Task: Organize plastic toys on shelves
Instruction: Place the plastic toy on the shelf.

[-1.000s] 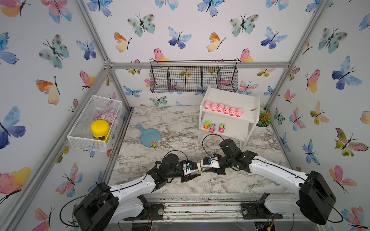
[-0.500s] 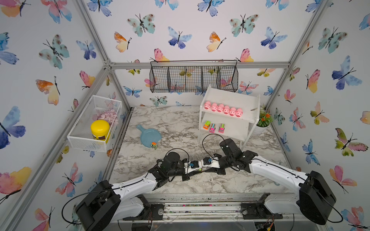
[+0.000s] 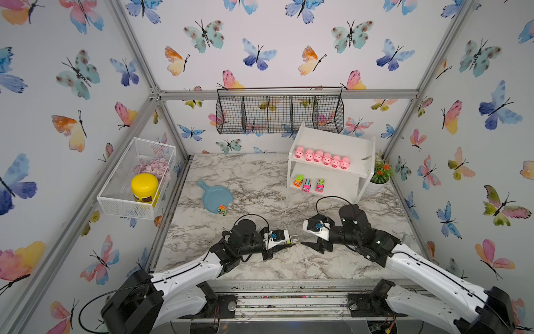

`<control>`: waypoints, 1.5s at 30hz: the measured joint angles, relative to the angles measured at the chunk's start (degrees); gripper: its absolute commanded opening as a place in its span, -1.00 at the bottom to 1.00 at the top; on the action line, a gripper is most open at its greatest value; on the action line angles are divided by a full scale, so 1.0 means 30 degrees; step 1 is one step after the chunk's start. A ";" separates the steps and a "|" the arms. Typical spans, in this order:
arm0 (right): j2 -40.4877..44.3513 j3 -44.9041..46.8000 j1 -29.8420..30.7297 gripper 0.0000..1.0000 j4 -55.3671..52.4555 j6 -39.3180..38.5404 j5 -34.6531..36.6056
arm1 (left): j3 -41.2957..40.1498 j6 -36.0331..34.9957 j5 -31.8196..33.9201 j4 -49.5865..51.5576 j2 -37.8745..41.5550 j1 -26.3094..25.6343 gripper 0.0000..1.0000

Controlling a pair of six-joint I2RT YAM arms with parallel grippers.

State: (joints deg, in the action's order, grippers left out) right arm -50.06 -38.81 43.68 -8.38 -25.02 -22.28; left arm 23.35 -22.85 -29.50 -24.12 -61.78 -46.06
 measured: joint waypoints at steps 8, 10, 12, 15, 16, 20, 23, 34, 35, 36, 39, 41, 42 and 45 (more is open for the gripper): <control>0.3723 -0.4328 0.0000 0.51 0.3366 0.9595 0.2834 | 0.1523 0.4189 0.4357 -0.3184 -0.2433 -0.2120 -0.71; 0.3111 -0.6652 0.0007 0.51 0.3417 1.0732 0.4087 | 0.3024 0.5297 0.5923 -0.3927 -0.4211 -0.2900 -0.71; 0.2761 -0.8131 0.0007 0.50 0.3395 1.1453 0.5595 | 0.4809 0.6317 0.7322 -0.4473 -0.6193 -0.3461 -0.70; 0.2630 -0.9020 0.0007 0.50 0.3373 1.2123 0.7665 | 0.7169 0.7526 0.9078 -0.4860 -0.8590 -0.4036 -0.70; 0.2630 -0.9041 0.0000 0.49 0.3337 1.2284 0.8422 | 0.8131 0.7861 0.9806 -0.4881 -0.9551 -0.4218 -0.68; 0.2484 -0.8969 0.0000 0.49 0.2849 1.2655 0.9887 | 1.0958 0.8823 1.2233 -0.4670 -1.2080 -0.4787 -0.68; 0.2535 -0.8867 0.0000 0.49 0.2353 1.2699 1.0462 | 1.2990 0.9471 1.4032 -0.4160 -1.3719 -0.5231 -0.67; 0.3570 -0.8852 0.0000 0.49 0.1501 1.2502 1.1351 | 1.7624 1.1329 1.9190 -0.2426 -1.7238 -0.6069 -0.62; 0.3621 -0.8852 0.0000 0.50 0.1472 1.2480 1.1366 | 1.8221 1.1504 1.9606 -0.2149 -1.7595 -0.6105 -0.62; 0.3650 -0.8852 0.0000 0.50 0.1421 1.2473 1.1373 | 1.8877 1.1606 1.9992 -0.1916 -1.7988 -0.6156 -0.62; 0.3665 -0.8852 0.0000 0.50 0.1304 1.2466 1.1366 | 2.0167 1.1679 2.0844 -0.1246 -1.8855 -0.6178 -0.61; 0.3679 -0.8852 0.0000 0.50 0.1202 1.2466 1.1366 | 2.0866 1.1715 2.1442 -0.0692 -1.9387 -0.6178 -0.61; 0.3701 -0.8852 0.0000 0.50 0.1166 1.2466 1.1366 | 2.1230 1.1723 2.1711 -0.0393 -1.9649 -0.6186 -0.61; 0.3818 -0.8852 0.0000 0.50 0.1093 1.2466 1.1366 | 2.1923 1.1664 2.2425 0.0277 -2.0196 -0.6186 -0.60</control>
State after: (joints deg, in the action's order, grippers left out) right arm -38.61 -65.36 43.68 -5.10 12.38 11.81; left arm 89.12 12.14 37.78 -23.29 -122.37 -64.62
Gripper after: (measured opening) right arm 0.748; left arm 0.285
